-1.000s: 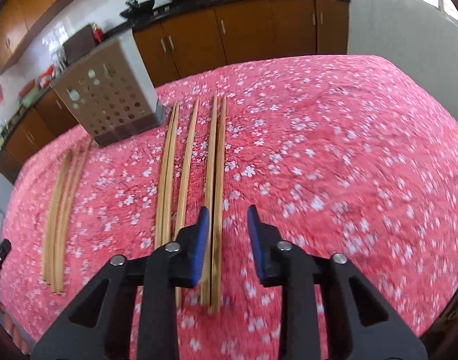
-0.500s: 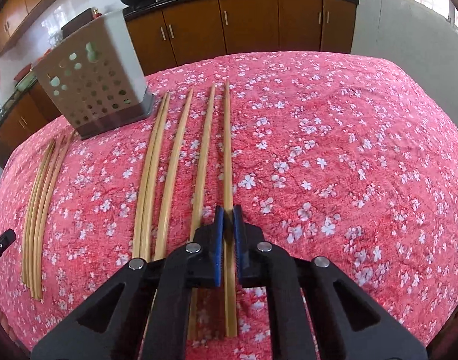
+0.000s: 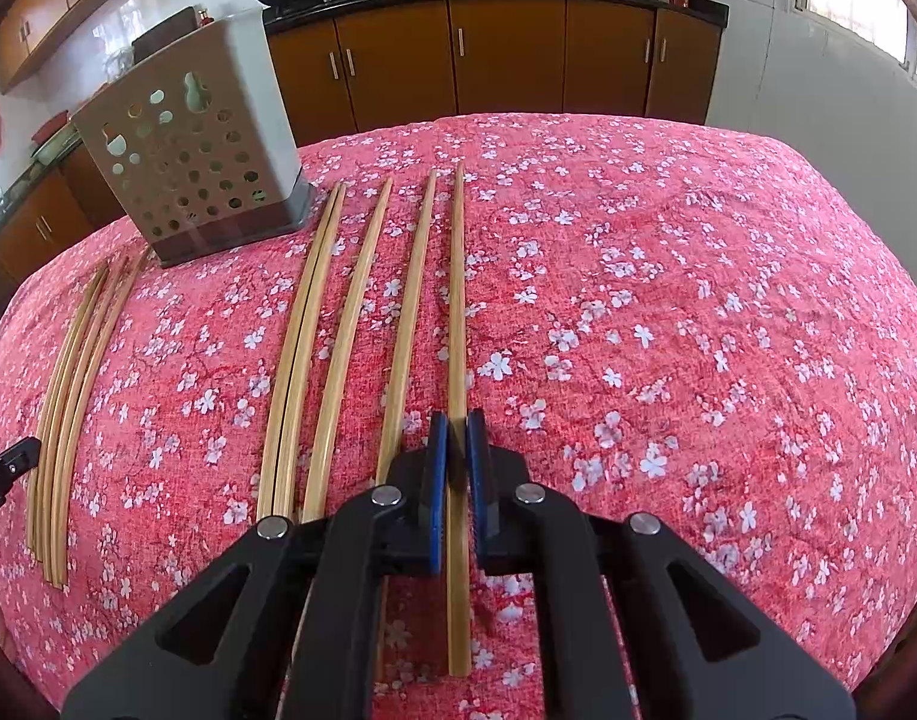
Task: Organize utensils
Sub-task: 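Lower the right tool onto a wooden chopstick and close it while the left tool grasps another chopstick, then lift both held chopsticks and carry them upright over the grey utensil holder, then open both tools to drop the chopsticks into the holder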
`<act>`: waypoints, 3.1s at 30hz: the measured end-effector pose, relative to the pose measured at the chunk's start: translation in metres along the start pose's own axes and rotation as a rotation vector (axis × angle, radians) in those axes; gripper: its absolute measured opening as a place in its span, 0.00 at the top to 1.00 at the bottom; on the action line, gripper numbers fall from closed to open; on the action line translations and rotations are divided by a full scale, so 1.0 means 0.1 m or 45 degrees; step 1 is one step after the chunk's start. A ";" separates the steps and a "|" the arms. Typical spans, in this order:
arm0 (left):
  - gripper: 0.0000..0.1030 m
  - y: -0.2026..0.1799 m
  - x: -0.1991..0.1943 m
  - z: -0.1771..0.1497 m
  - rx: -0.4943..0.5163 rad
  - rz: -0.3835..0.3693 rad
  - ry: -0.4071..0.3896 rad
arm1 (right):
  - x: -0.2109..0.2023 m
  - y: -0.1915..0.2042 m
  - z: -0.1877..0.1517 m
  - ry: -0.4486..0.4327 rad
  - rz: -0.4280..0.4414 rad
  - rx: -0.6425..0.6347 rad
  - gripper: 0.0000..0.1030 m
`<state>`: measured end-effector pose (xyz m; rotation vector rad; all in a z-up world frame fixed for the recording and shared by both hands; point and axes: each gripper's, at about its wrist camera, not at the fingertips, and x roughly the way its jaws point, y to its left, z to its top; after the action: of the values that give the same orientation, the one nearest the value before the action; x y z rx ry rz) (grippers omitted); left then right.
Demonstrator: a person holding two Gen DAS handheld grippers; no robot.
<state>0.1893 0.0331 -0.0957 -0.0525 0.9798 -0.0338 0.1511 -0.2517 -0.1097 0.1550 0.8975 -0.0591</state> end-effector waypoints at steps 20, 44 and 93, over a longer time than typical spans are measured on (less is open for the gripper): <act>0.90 0.39 0.24 0.27 -0.047 0.049 -0.104 | 0.11 -0.30 0.19 -0.081 -0.044 0.039 0.92; 0.92 0.53 -1.09 0.60 -0.042 0.113 -0.493 | -1.01 -0.31 0.55 -0.487 -0.056 -0.007 0.93; 0.71 -0.64 -1.46 1.85 -0.042 -0.258 -0.790 | -1.40 0.50 1.66 -0.742 0.339 -0.022 0.66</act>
<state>0.2614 -0.0177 0.1316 -0.1815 0.3519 -0.1769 0.1980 -0.2309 0.1066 0.2256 0.2908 0.1464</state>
